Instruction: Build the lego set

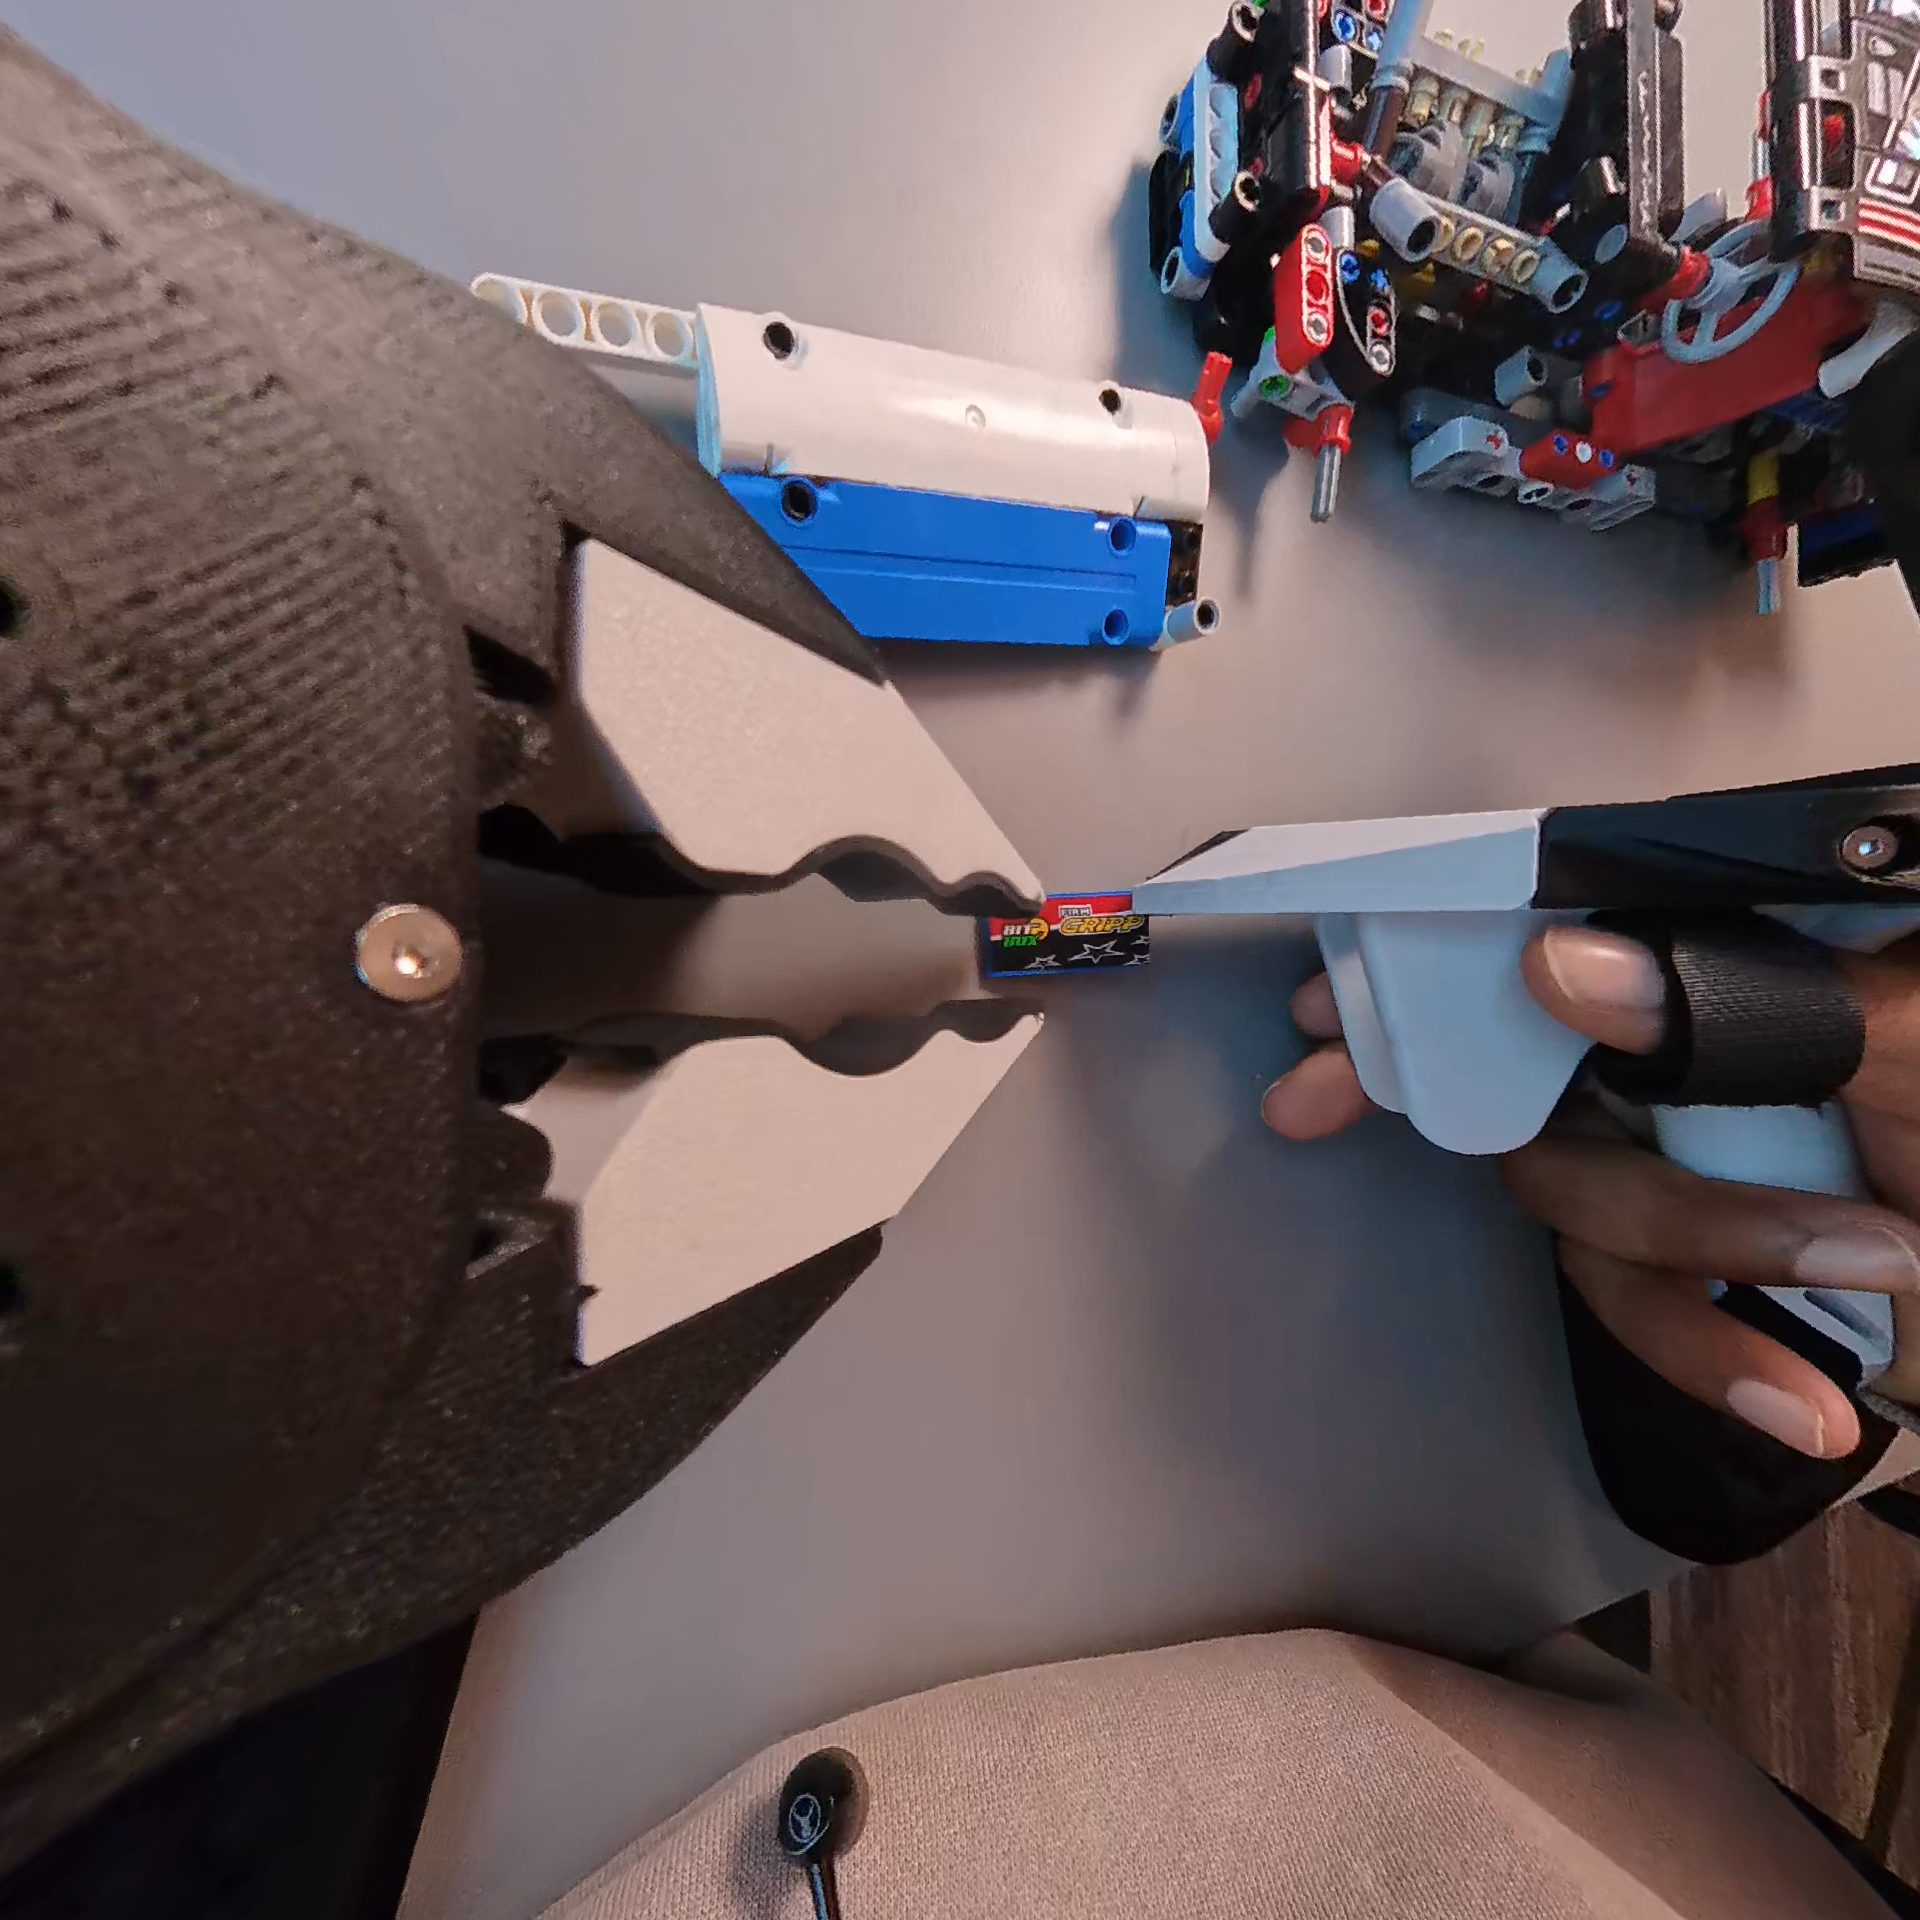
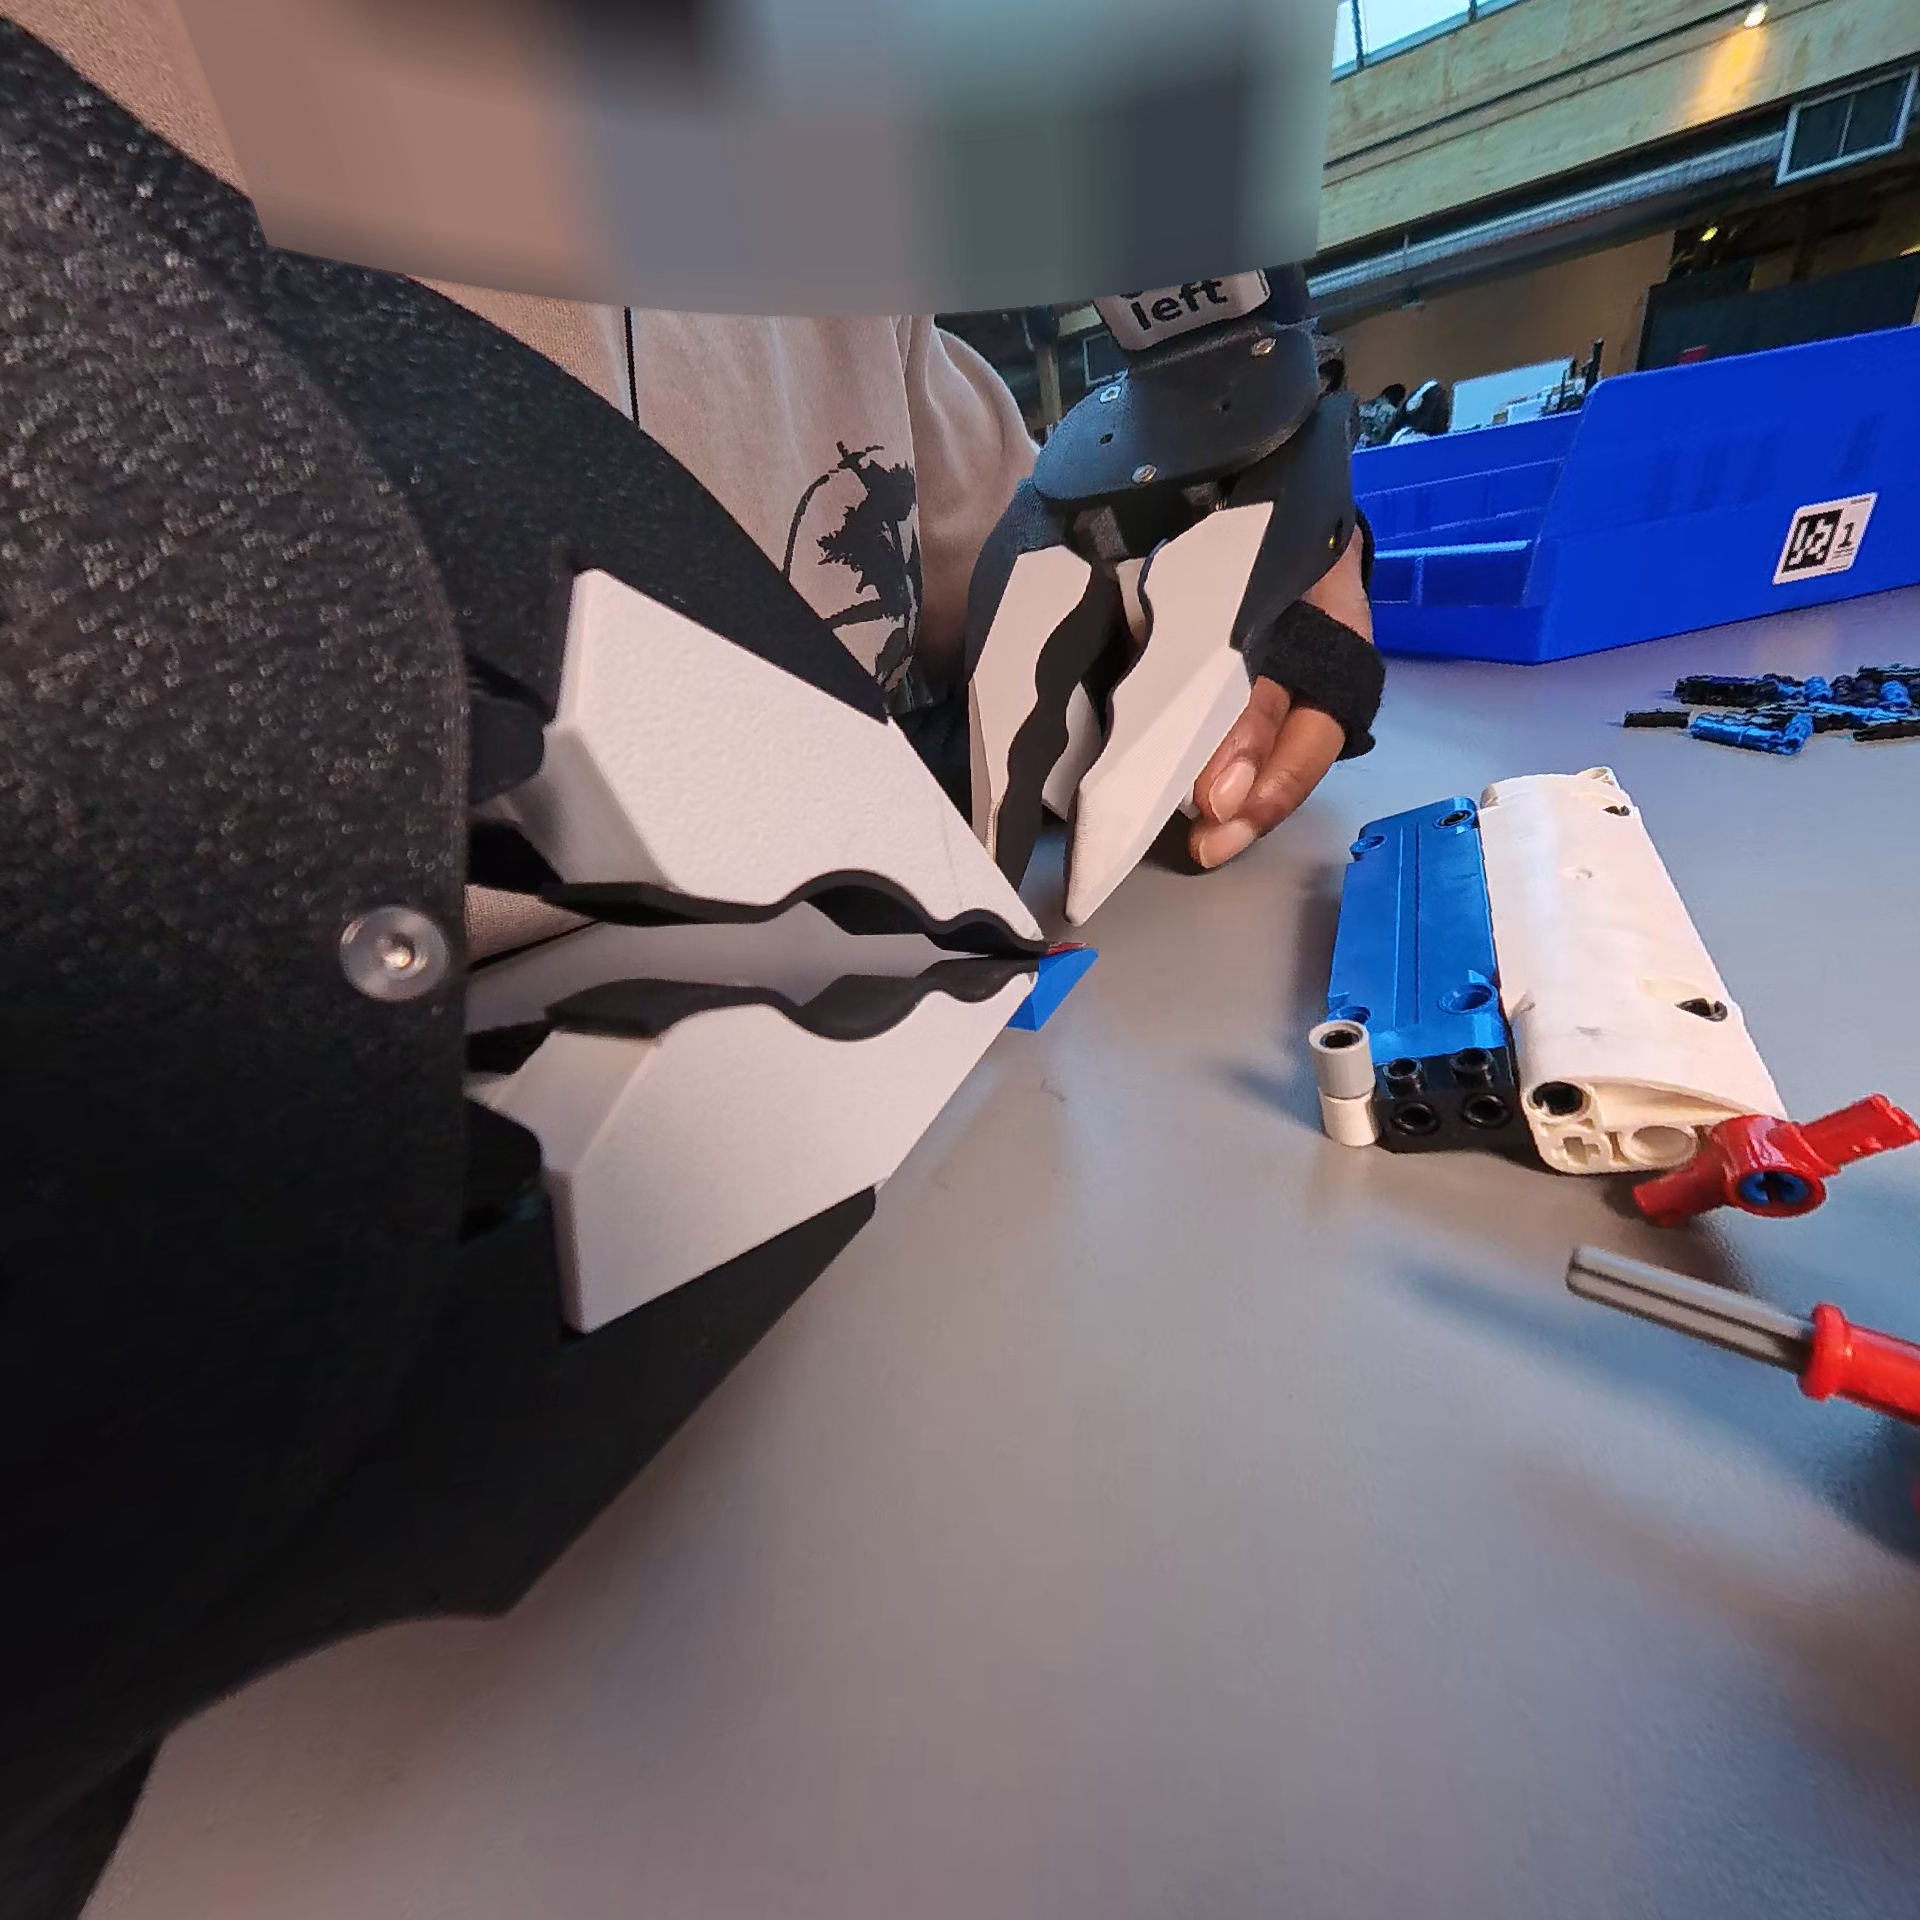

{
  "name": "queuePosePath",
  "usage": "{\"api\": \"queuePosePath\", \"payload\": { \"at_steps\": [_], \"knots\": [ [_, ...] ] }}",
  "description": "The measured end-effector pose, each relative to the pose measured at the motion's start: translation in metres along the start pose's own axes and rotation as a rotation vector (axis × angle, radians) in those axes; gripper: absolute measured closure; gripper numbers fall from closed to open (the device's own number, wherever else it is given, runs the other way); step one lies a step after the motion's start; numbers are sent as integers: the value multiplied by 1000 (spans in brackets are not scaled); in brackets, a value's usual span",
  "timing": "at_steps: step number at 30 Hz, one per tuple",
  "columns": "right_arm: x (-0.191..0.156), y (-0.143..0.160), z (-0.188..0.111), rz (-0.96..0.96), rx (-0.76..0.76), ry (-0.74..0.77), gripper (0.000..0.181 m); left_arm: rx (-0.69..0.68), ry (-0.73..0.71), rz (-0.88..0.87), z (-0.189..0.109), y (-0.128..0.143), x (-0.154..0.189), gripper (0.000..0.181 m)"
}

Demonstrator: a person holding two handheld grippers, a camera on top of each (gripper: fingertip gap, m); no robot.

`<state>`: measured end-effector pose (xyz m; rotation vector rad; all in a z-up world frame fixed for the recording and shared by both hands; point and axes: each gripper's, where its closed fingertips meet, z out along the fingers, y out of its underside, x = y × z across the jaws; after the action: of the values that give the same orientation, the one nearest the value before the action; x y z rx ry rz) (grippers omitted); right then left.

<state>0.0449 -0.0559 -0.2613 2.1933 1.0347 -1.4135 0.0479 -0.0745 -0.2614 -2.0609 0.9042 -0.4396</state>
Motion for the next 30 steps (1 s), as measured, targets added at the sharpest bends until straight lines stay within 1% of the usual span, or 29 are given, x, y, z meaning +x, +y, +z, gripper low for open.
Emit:
{"api": "queuePosePath", "payload": {
  "at_steps": [3, 15, 20, 23, 30],
  "knots": [
    [0, 0, 0, 1, 1, -2, 181, -34, 7, 13, 3, 4, 2, 167],
    [-1, 0, 0, -16, 2, 0, 181, -47, 0, 38, 4, 6, 3, 169],
    [-2, 0, -1, -43, 0, 13, 178, -50, -4, 45, 4, 6, 3, 170],
    [-2, -1, -2, -91, 2, 46, 177, -55, -9, 55, 4, 6, 3, 171],
    [-6, 1, -2, -249, -10, 126, 167, -62, -14, 64, 5, 7, 3, 172]
  ]
}}
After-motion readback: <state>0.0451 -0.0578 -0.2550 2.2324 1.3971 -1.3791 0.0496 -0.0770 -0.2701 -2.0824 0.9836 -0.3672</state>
